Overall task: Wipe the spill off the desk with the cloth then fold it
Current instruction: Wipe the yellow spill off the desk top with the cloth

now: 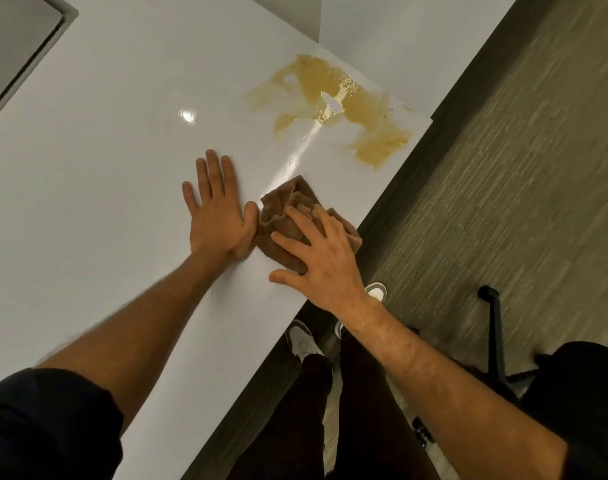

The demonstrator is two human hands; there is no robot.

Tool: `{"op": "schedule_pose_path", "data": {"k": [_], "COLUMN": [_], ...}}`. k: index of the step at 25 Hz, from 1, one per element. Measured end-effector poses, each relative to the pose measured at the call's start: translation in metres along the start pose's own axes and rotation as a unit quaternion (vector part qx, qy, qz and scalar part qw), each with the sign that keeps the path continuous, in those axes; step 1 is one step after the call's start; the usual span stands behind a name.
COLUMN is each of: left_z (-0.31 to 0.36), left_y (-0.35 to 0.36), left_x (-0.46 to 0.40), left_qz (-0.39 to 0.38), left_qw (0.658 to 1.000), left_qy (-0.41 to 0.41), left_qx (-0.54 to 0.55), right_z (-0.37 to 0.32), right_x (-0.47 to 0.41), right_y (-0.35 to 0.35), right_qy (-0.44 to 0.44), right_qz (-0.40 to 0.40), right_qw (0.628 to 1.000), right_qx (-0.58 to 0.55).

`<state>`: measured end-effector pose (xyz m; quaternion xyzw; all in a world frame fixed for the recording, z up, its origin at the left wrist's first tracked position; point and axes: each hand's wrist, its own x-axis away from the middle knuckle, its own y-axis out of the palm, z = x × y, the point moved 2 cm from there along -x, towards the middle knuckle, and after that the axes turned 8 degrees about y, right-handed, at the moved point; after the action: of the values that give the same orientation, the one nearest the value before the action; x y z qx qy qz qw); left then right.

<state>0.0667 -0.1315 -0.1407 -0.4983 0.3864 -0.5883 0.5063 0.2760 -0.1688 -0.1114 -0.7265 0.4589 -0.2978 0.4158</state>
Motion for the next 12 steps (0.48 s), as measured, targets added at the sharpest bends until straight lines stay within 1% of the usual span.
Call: {"op": "schedule_pose_path", "data": {"k": [3,6,7,8,9,11,12], "left_z": [0.0,0.0,0.0,-0.001,-0.001,-0.003,-0.003], "left_y": [-0.003,-0.003,-0.003,-0.002,-0.001,0.0,0.001], "left_x": [0.0,0.001,0.0,0.001,0.001,0.001,0.002], "left_qz": [-0.008,-0.008,-0.005,-0.002,0.001,0.008,0.011], "left_qw": [1.0,1.0,1.0,1.0,1.0,1.0,1.0], "left_qy": [-0.004,-0.004,-0.003,-0.003,-0.003,-0.001,-0.001], "left_qx": [0.0,0.011,0.015,0.016,0.017,0.017,0.016], "right_z": [-0.021,-0.009,-0.001,0.005,0.011,0.023,0.028], "right_x": [0.031,0.046,0.045,0.043,0.039,0.024,0.015], "right_y": [0.019,0.017,0.012,0.006,-0.002,-0.021,-0.031], "right_qy": [-0.084,-0.181,-0.195,-0.187,-0.153,-0.032,0.034], "right_qz": [-0.051,-0.064,-0.061,-0.049,-0.025,0.038,0.072], "right_qw": [0.995,0.981,0.979,0.981,0.988,0.998,0.992], "right_qx": [0.006,0.007,0.017,0.021,0.013,-0.048,-0.101]}}
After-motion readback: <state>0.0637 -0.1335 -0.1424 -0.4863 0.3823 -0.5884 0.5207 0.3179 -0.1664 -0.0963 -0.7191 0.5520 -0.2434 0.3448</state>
